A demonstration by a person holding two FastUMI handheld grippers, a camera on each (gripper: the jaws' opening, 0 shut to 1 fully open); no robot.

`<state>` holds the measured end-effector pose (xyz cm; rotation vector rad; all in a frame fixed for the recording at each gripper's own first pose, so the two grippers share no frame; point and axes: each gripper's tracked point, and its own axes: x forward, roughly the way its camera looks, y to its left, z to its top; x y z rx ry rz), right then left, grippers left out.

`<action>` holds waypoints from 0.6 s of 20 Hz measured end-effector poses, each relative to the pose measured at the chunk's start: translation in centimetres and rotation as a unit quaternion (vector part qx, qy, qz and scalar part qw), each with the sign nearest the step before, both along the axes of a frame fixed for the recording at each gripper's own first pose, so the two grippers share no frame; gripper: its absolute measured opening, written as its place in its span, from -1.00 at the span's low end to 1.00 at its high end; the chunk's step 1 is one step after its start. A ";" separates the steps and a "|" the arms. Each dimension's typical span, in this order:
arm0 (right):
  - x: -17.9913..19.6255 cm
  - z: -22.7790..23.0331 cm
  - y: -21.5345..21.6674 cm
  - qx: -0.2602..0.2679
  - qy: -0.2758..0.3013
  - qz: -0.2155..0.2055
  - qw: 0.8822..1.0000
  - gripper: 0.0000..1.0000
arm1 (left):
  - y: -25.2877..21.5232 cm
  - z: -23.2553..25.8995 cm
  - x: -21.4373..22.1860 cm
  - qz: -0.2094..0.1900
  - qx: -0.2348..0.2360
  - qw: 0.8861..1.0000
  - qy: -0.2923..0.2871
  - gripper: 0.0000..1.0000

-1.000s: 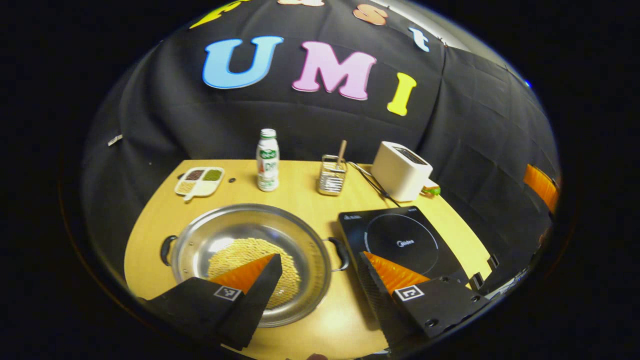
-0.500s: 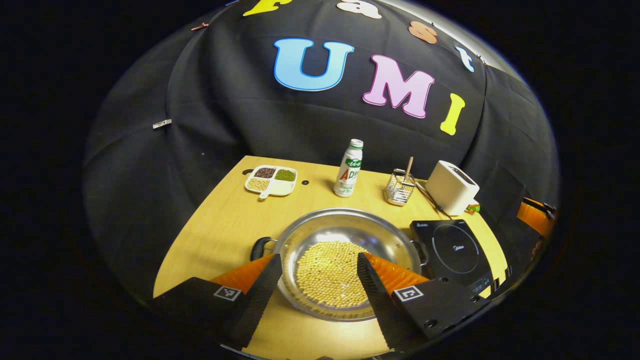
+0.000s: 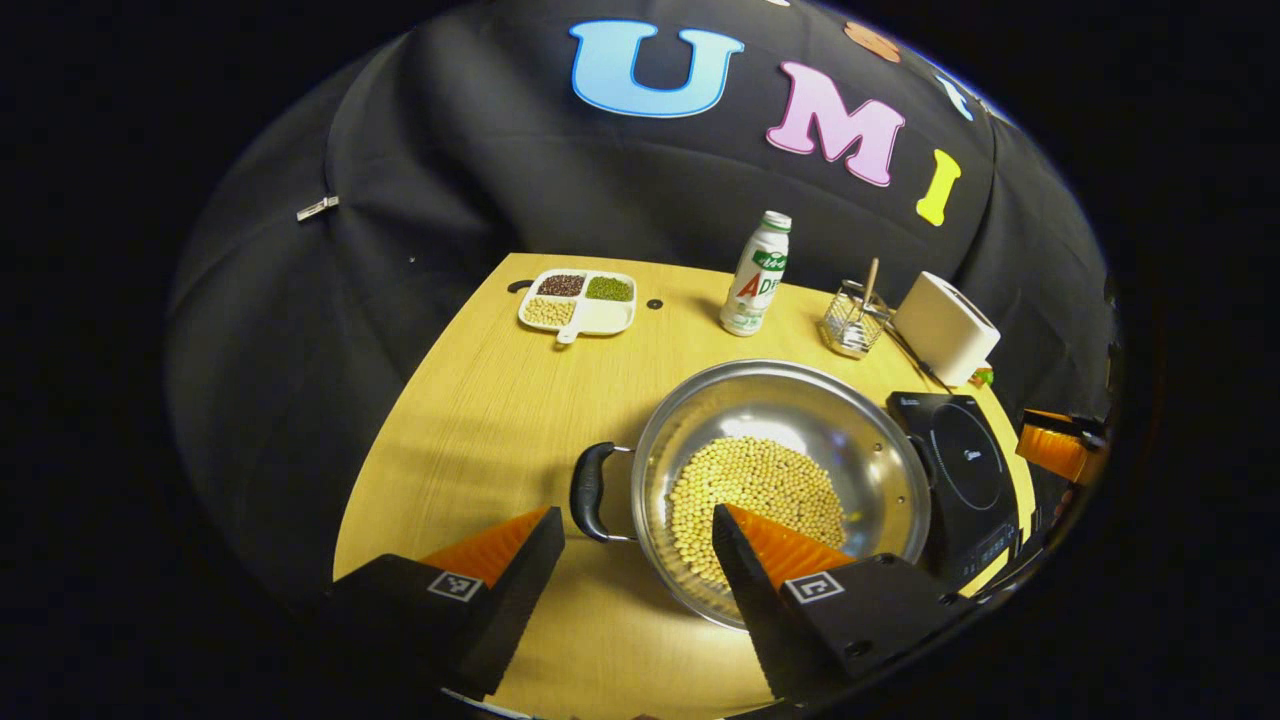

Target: First push the handle of the pot to place it horizontally, then grasp the pot with both hands and set it on the induction cooktop.

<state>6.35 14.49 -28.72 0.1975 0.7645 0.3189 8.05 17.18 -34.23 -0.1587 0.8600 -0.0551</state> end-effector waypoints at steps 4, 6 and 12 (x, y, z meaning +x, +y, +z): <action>1.1 -4.1 2.3 0.008 0.040 0.014 0.999 0.97 | 0.2 -2.1 1.9 -0.003 -0.004 1.000 0.021 0.75; 1.5 -6.3 3.0 0.006 0.063 0.021 0.998 0.99 | -0.2 -3.4 1.9 -0.005 -0.018 0.999 0.038 0.70; 1.8 -10.4 5.0 0.022 0.116 -0.002 0.993 0.99 | 0.1 -4.6 3.2 0.001 -0.030 0.999 0.034 0.58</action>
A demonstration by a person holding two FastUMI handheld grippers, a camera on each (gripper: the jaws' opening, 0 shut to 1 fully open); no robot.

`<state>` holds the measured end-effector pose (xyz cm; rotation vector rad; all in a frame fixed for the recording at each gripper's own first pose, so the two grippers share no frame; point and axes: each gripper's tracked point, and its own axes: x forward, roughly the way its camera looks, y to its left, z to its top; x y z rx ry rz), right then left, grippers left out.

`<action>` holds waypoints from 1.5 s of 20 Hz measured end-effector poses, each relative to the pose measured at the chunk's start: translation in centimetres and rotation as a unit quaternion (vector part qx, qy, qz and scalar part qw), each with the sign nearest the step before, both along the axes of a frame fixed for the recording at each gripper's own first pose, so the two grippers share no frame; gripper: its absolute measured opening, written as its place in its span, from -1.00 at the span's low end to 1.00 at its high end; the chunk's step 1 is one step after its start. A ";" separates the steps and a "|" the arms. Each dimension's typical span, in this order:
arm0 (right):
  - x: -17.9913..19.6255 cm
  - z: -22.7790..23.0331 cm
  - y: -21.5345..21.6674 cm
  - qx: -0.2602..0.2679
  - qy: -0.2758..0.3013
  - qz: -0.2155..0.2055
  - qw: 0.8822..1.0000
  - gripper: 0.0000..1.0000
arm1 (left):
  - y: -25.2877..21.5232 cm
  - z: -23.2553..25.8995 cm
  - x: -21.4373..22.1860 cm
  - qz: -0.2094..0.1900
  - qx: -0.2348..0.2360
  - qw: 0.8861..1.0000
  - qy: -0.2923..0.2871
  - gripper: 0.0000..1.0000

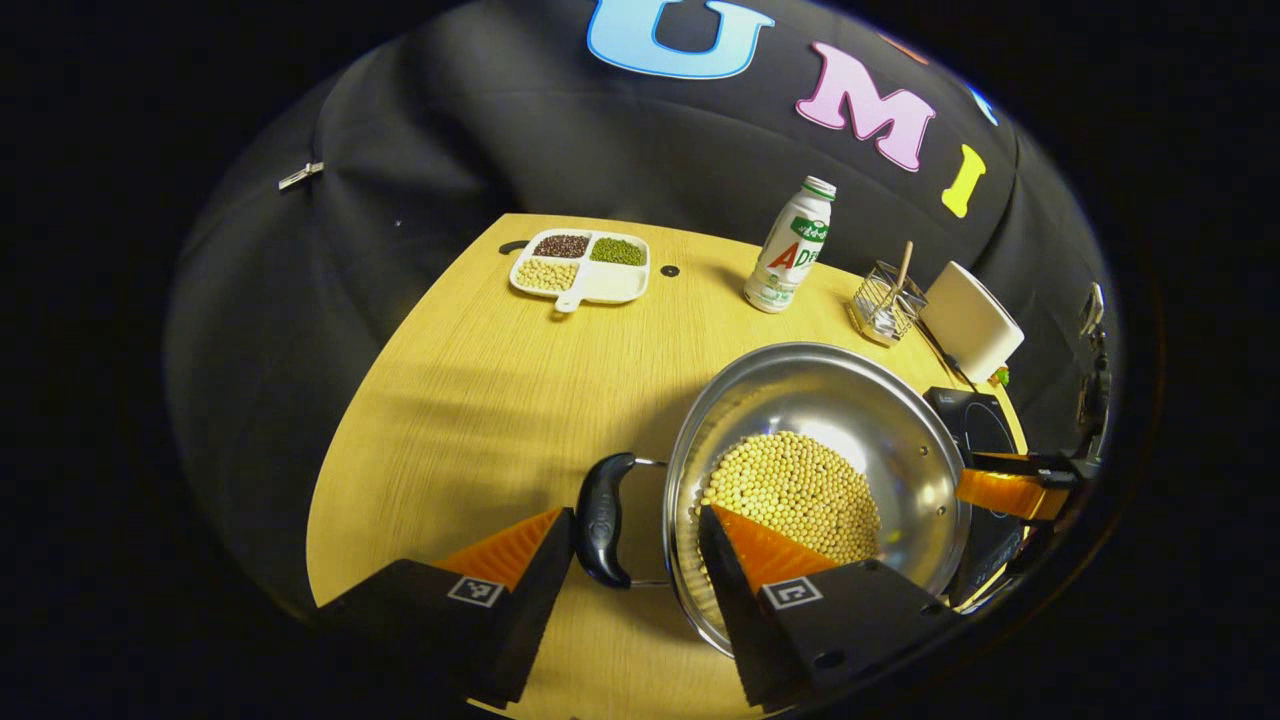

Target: First push the handle of the pot to place it horizontally, then grasp the pot with both hands and set it on the induction cooktop.

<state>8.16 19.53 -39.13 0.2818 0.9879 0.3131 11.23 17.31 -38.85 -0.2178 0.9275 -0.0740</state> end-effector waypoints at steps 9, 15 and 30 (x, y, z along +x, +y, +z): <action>2.8 -3.6 -0.2 -0.041 -0.005 -0.029 0.999 0.25 | 0.6 -1.4 1.2 0.030 0.009 0.999 -0.015 0.30; 2.4 -3.6 -0.3 -0.057 -0.001 -0.018 0.998 0.05 | 0.4 -0.9 0.5 0.023 0.031 0.999 -0.024 0.17; 1.3 4.4 -10.4 -0.039 -0.008 -0.042 0.998 0.04 | -8.8 9.0 -0.2 -0.010 0.052 0.998 -0.045 0.11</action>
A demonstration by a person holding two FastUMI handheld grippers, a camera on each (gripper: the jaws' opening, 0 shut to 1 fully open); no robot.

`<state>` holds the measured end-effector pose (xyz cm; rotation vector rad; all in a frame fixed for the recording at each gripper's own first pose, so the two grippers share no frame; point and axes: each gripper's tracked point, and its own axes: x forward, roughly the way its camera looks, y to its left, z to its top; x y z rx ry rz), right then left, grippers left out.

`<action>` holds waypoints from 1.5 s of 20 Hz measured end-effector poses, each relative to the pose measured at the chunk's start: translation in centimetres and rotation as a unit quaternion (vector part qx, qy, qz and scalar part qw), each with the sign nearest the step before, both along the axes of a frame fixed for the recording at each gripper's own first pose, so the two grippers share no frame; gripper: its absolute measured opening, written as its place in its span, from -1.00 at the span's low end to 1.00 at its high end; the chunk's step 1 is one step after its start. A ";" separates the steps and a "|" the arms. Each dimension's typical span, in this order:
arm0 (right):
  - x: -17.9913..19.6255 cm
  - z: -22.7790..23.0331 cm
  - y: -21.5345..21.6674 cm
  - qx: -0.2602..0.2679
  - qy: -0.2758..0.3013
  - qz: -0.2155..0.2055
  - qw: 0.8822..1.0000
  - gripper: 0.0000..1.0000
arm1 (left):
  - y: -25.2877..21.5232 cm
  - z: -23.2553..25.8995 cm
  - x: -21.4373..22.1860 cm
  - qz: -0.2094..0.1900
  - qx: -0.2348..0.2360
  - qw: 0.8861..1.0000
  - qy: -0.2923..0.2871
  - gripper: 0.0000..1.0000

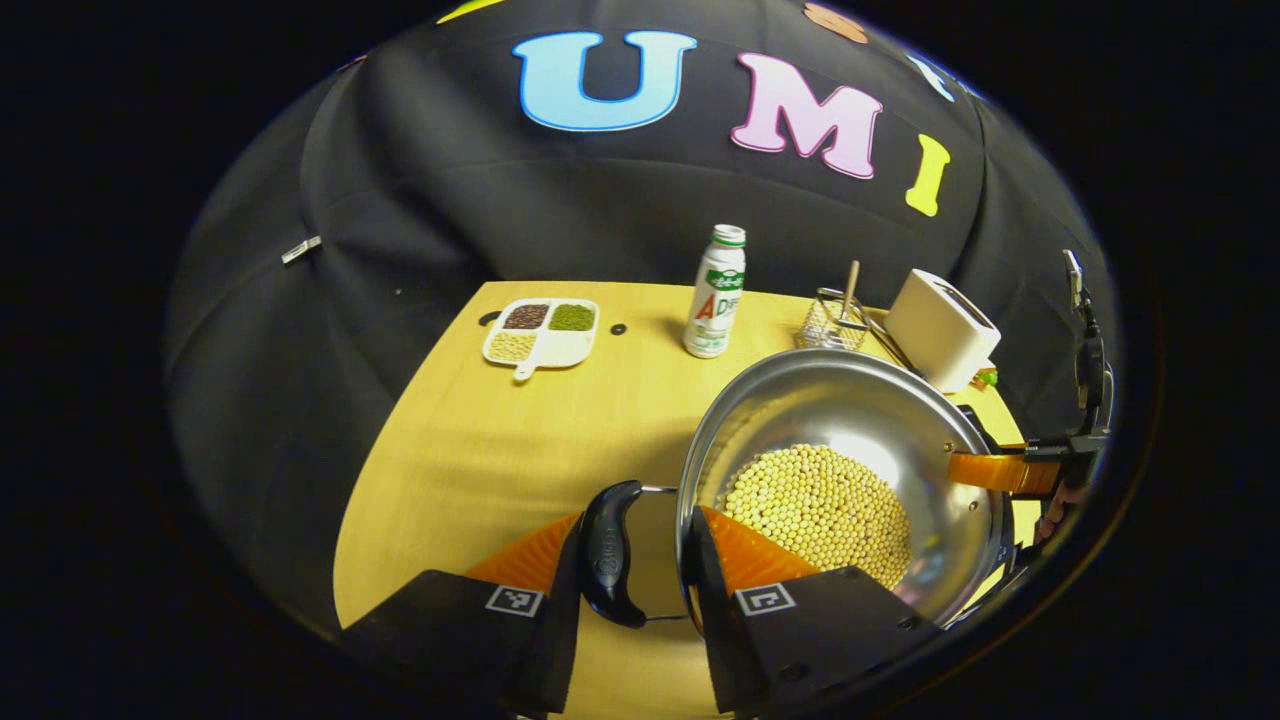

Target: First push the handle of the pot to place it horizontally, then grasp the pot with both hands and set it on the induction cooktop.

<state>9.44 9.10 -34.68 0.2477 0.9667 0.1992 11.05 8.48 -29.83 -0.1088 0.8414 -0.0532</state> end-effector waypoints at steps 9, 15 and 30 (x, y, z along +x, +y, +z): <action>0.3 0.3 -11.8 -0.024 -0.008 -0.029 0.999 0.04 | -11.5 0.1 2.2 -0.030 -0.027 0.999 0.004 0.10; 0.1 -1.1 -18.3 -0.029 0.000 -0.048 0.998 0.03 | -18.0 -0.8 3.5 -0.051 -0.030 0.998 0.007 0.10; -0.1 -4.2 -24.3 -0.034 0.011 -0.060 0.998 0.04 | -24.0 -3.2 4.7 -0.064 -0.036 0.997 0.013 0.10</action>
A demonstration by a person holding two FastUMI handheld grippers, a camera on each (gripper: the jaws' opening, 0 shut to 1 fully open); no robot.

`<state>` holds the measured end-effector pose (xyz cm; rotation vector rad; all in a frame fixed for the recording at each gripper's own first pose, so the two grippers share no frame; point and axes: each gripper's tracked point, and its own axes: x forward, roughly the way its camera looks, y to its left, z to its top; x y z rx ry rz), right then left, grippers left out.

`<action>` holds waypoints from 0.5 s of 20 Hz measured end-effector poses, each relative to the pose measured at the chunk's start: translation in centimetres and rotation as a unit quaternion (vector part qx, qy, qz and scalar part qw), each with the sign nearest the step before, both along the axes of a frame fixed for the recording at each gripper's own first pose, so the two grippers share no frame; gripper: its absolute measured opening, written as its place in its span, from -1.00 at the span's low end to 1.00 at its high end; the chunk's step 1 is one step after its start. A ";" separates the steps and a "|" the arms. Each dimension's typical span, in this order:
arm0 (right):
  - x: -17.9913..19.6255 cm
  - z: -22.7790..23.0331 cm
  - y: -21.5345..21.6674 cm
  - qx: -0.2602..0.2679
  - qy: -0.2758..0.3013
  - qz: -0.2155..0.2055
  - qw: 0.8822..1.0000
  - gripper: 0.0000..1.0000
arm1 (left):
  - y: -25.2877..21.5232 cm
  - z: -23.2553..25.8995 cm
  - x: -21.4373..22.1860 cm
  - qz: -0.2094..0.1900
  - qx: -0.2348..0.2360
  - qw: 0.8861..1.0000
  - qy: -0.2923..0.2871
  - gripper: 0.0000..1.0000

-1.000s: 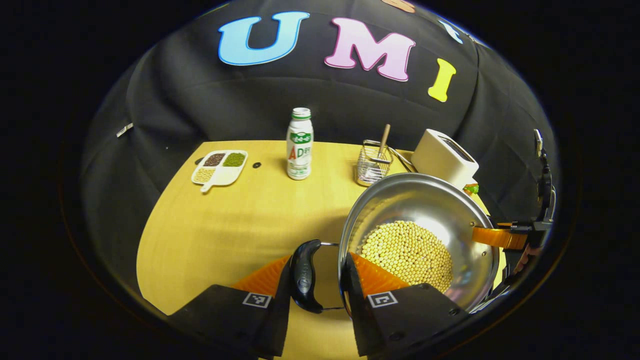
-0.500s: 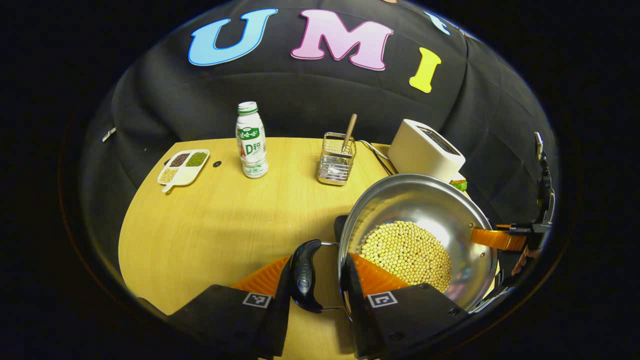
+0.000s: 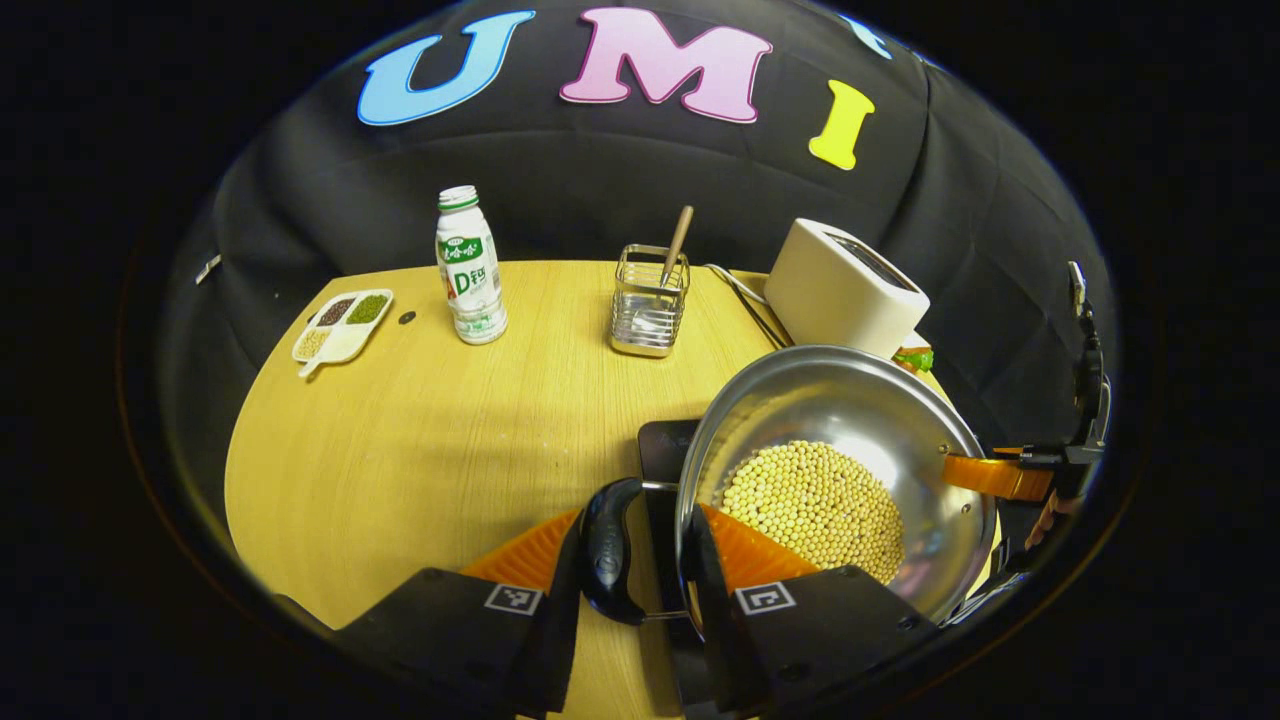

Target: First push the handle of the pot to place it horizontally, then grasp the pot with both hands and set it on the induction cooktop.

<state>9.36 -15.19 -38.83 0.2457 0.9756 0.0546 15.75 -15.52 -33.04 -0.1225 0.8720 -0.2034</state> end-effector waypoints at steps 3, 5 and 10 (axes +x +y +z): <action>0.2 0.1 -0.1 0.003 -0.003 0.000 1.000 0.04 | 0.2 0.0 -0.3 0.000 -0.002 1.000 -0.001 0.10; 0.2 0.0 -0.1 0.002 -0.003 0.000 1.000 0.04 | 0.2 0.0 -0.2 -0.001 -0.001 1.000 -0.002 0.10; 0.4 0.0 -0.2 0.008 -0.001 -0.005 1.000 0.05 | 0.2 -0.2 -0.1 -0.002 0.001 1.000 -0.003 0.12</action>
